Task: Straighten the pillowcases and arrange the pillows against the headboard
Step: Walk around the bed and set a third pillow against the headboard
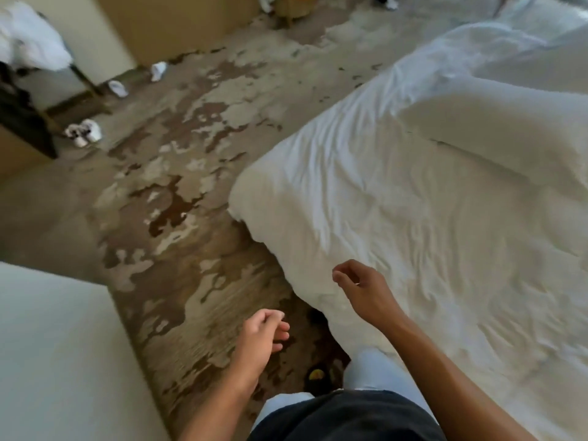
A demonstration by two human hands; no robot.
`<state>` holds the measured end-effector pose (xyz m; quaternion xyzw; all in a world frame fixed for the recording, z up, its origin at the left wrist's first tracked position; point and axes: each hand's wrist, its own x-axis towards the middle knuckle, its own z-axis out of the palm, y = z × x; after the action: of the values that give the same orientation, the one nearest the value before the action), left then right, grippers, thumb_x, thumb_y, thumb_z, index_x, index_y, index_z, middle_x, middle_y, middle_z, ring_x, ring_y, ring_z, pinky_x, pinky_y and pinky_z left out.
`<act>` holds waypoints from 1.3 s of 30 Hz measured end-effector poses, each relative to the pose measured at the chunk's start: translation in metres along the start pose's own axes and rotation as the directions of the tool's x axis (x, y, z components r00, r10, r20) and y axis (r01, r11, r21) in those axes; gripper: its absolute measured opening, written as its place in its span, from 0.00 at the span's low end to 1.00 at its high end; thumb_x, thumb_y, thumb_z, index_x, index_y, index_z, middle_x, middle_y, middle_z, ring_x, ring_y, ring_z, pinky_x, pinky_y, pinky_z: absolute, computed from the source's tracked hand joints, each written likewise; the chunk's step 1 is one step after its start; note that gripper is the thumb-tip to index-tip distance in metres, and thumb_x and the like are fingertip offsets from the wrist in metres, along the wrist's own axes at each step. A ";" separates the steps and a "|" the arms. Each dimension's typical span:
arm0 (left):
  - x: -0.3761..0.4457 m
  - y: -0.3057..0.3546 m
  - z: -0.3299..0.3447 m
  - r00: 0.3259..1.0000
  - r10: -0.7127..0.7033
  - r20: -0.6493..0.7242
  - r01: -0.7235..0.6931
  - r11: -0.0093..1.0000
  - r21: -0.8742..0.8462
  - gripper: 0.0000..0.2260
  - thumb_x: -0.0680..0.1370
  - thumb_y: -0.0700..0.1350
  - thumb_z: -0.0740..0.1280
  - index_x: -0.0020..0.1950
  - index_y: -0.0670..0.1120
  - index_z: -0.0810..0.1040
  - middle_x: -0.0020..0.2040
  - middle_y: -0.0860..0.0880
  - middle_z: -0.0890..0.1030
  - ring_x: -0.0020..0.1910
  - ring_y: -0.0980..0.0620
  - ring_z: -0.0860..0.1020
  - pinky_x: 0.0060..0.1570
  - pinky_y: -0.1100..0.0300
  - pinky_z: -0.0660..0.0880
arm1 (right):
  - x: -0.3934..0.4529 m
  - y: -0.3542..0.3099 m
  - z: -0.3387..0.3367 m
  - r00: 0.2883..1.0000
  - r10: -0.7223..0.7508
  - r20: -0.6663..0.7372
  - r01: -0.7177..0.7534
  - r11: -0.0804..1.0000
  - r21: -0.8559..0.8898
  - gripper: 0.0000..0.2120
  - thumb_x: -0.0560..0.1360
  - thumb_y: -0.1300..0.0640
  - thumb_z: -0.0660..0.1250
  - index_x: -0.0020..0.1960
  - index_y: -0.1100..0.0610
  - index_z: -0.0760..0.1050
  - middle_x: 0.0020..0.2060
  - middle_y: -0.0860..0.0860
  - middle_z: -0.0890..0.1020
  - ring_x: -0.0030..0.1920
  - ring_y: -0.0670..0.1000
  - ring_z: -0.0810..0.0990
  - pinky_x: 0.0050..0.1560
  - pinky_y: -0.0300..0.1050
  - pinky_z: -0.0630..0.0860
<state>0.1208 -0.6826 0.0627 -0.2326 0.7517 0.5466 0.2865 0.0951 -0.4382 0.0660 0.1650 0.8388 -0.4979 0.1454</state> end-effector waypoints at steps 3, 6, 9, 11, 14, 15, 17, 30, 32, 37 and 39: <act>0.024 0.013 -0.020 0.998 -0.031 -0.053 0.028 0.998 -0.059 0.10 0.83 0.51 0.64 0.51 0.50 0.84 0.45 0.50 0.88 0.45 0.53 0.86 0.50 0.51 0.84 | 0.035 -0.028 0.012 0.998 -0.019 0.060 0.020 1.000 -0.007 0.07 0.84 0.46 0.65 0.54 0.44 0.81 0.50 0.41 0.85 0.52 0.41 0.82 0.51 0.39 0.76; 0.059 0.043 -0.028 0.997 -0.036 -0.070 0.031 0.997 -0.076 0.10 0.83 0.52 0.65 0.50 0.52 0.84 0.45 0.52 0.88 0.44 0.55 0.86 0.50 0.53 0.84 | 0.070 -0.039 0.013 0.996 -0.023 0.084 0.026 0.999 -0.032 0.06 0.84 0.48 0.65 0.55 0.45 0.81 0.49 0.41 0.85 0.51 0.40 0.82 0.50 0.35 0.75; 0.103 0.089 -0.035 0.998 0.016 -0.056 -0.021 0.996 -0.084 0.10 0.83 0.53 0.65 0.50 0.53 0.84 0.46 0.53 0.87 0.46 0.55 0.86 0.51 0.52 0.84 | 0.114 -0.046 0.011 0.996 -0.018 0.093 0.023 0.998 -0.062 0.06 0.84 0.48 0.66 0.55 0.45 0.81 0.48 0.40 0.85 0.51 0.39 0.82 0.50 0.33 0.75; 0.129 0.126 -0.046 0.996 0.048 -0.079 -0.054 0.995 -0.079 0.09 0.83 0.53 0.65 0.52 0.53 0.84 0.46 0.53 0.87 0.47 0.54 0.86 0.51 0.52 0.83 | 0.146 -0.054 0.011 0.995 0.001 0.101 0.006 0.997 -0.074 0.06 0.84 0.48 0.66 0.55 0.45 0.81 0.48 0.40 0.85 0.50 0.40 0.83 0.49 0.33 0.75; 0.160 0.172 -0.072 0.987 0.092 -0.129 -0.107 0.987 -0.119 0.10 0.83 0.54 0.64 0.53 0.52 0.83 0.47 0.52 0.87 0.47 0.53 0.86 0.51 0.53 0.83 | 0.196 -0.077 0.023 0.992 -0.017 0.125 0.036 0.987 -0.155 0.06 0.84 0.47 0.65 0.55 0.44 0.80 0.48 0.39 0.84 0.49 0.38 0.81 0.47 0.31 0.73; 0.167 0.184 -0.083 0.984 0.099 -0.147 -0.118 0.985 -0.126 0.10 0.83 0.54 0.64 0.53 0.52 0.84 0.47 0.52 0.87 0.48 0.54 0.86 0.51 0.54 0.83 | 0.211 -0.087 0.028 0.989 -0.027 0.146 0.054 0.981 -0.185 0.06 0.84 0.46 0.65 0.55 0.44 0.80 0.47 0.38 0.83 0.49 0.38 0.81 0.47 0.31 0.74; 0.184 0.201 -0.109 0.975 0.098 -0.197 -0.129 0.980 -0.149 0.10 0.83 0.53 0.64 0.53 0.52 0.84 0.47 0.52 0.87 0.47 0.54 0.86 0.50 0.56 0.83 | 0.250 -0.115 0.048 0.974 -0.045 0.221 0.094 0.972 -0.217 0.05 0.84 0.45 0.64 0.54 0.42 0.79 0.46 0.37 0.82 0.47 0.38 0.81 0.48 0.33 0.76; 0.354 0.226 -0.330 0.916 -0.171 -0.363 -0.001 0.903 -0.430 0.10 0.83 0.49 0.66 0.48 0.48 0.85 0.45 0.44 0.87 0.47 0.44 0.87 0.52 0.44 0.82 | 0.496 -0.344 0.238 0.900 -0.151 0.410 0.269 0.930 -0.249 0.06 0.83 0.44 0.65 0.53 0.43 0.79 0.46 0.40 0.83 0.48 0.42 0.81 0.49 0.38 0.78; 0.386 0.245 -0.371 0.926 -0.180 -0.333 0.020 0.901 -0.432 0.10 0.83 0.49 0.67 0.45 0.52 0.86 0.45 0.45 0.87 0.46 0.46 0.87 0.51 0.47 0.82 | 0.530 -0.382 0.258 0.907 -0.137 0.399 0.256 0.930 -0.264 0.08 0.83 0.44 0.65 0.55 0.45 0.81 0.48 0.41 0.84 0.49 0.43 0.82 0.52 0.42 0.80; 0.472 0.324 -0.443 0.970 -0.090 -0.227 0.018 0.953 -0.304 0.10 0.82 0.53 0.66 0.45 0.57 0.85 0.45 0.52 0.87 0.45 0.53 0.86 0.49 0.54 0.82 | 0.599 -0.448 0.272 0.940 -0.097 0.326 0.184 0.951 -0.250 0.05 0.82 0.45 0.66 0.54 0.41 0.81 0.46 0.39 0.85 0.49 0.39 0.82 0.50 0.38 0.78; 0.509 0.367 -0.458 0.985 -0.033 -0.171 -0.006 0.975 -0.222 0.10 0.82 0.54 0.65 0.47 0.55 0.84 0.45 0.54 0.87 0.45 0.56 0.86 0.49 0.56 0.82 | 0.621 -0.463 0.264 0.966 -0.080 0.244 0.136 0.965 -0.224 0.04 0.83 0.47 0.67 0.52 0.40 0.80 0.44 0.39 0.85 0.47 0.36 0.81 0.47 0.34 0.75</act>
<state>-0.5740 -1.0307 0.0757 -0.3151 0.7066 0.6025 0.1959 -0.6396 -0.7972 0.0554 0.0405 0.8774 -0.4167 0.2342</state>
